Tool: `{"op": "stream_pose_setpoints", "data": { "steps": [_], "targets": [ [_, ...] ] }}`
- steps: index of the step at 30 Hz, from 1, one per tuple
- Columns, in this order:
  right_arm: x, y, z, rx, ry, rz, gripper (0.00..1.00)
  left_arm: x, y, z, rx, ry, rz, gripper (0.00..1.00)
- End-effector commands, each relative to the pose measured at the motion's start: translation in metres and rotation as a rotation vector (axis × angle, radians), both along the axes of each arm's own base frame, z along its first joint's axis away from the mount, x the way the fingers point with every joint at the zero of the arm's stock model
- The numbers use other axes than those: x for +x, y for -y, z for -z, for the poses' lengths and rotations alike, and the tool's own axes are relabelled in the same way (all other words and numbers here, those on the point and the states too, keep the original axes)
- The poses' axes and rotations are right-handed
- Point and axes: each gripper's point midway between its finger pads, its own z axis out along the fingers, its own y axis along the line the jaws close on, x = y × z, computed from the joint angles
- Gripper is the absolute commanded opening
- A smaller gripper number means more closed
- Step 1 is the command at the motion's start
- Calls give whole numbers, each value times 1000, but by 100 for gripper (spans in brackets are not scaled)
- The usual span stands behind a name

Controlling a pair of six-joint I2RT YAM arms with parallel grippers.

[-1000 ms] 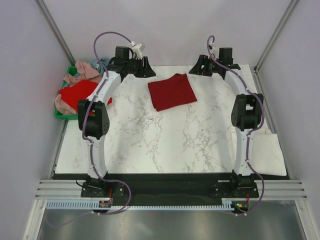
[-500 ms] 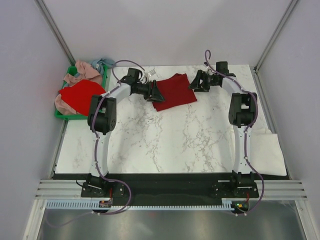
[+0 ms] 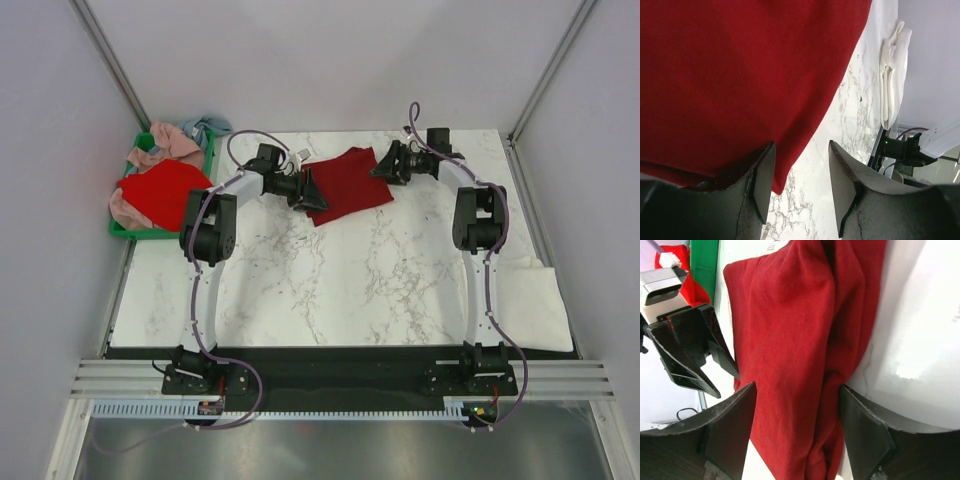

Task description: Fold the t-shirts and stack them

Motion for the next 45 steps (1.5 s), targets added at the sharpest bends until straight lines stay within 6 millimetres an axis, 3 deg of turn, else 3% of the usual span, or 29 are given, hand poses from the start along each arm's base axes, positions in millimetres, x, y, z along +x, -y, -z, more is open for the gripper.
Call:
{"op": "stream_pose_setpoints", "data": {
  "steps": [1, 6, 8, 13, 14, 15, 16, 17, 20, 21, 22, 23, 24, 25, 26, 27, 28, 30, 31, 32, 34, 35, 37, 38, 40, 41, 45],
  "targets": [
    [-35, -14, 87, -79, -222, 8, 73, 7, 0, -2, 7, -13, -24, 54],
    [-41, -17, 98, -80, -260, 12, 66, 6, -1, 3, 22, -11, -23, 54],
    [-42, -17, 98, -79, -264, 12, 59, 5, -3, 6, 36, -10, -24, 54],
    [-42, -16, 93, -84, -251, 14, 28, 2, -7, -2, 64, 21, -20, 57],
    [-42, -16, 87, -81, -243, 10, 22, 1, -9, -5, 73, 23, -21, 58],
    [-44, -16, 84, -82, -235, 4, 7, 2, -12, -8, 79, 36, -24, 59],
    [-47, -15, 83, -81, -240, 2, 0, 5, -14, -20, 91, 74, -29, 60],
    [-46, -15, 67, -77, -214, -7, 0, 7, -18, -26, 102, 86, -40, 60],
    [-62, -6, 51, -108, -194, -35, 0, 15, -35, -61, 128, 200, -60, 61],
    [-61, -1, 26, -121, -155, -27, 0, 16, -42, -67, 140, 214, -72, 61],
    [-76, 3, 27, -134, -180, -41, 0, 17, -49, -81, 140, 253, -79, 60],
    [-80, 6, 5, -136, -152, -39, 0, 21, -62, -84, 141, 258, -100, 60],
    [-87, 13, 0, -149, -159, -38, 0, 23, -70, -87, 143, 263, -113, 60],
    [-106, 18, 3, -175, -195, -63, 0, 28, -85, -92, 147, 273, -141, 60],
    [-114, 23, -11, -197, -172, -76, 0, 30, -90, -95, 150, 291, -143, 60],
    [-122, 32, -12, -236, -172, -77, 0, 31, -100, -92, 188, 313, -138, 60],
    [-143, 36, -6, -264, -224, -96, 0, 33, -105, -90, 221, 330, -139, 59],
    [-157, 49, -24, -313, -171, -96, 0, 29, -113, -87, 279, 324, -117, 59],
    [-173, 53, -20, -326, -205, -95, 0, 27, -113, -86, 288, 308, -106, 58],
    [-180, 56, -37, -337, -165, -90, 0, 29, -113, -93, 288, 306, -98, 58],
    [-204, 64, -37, -375, -192, -95, 0, 20, -114, -85, 291, 241, -83, 57],
    [-211, 66, -53, -390, -150, -93, 0, 17, -113, -87, 288, 236, -81, 57],
    [-237, 69, -53, -406, -187, -97, 0, 11, -110, -92, 264, 226, -76, 56],
    [-245, 70, -67, -419, -152, -86, 0, 8, -109, -92, 257, 222, -73, 56],
    [-268, 72, -69, -430, -170, -90, 0, 6, -108, -99, 247, 234, -72, 56],
    [-275, 74, -81, -448, -132, -75, 0, 6, -110, -100, 251, 238, -74, 56],
    [-306, 81, -89, -485, -129, -61, 0, 7, -113, -106, 271, 286, -70, 56]
  ]
}}
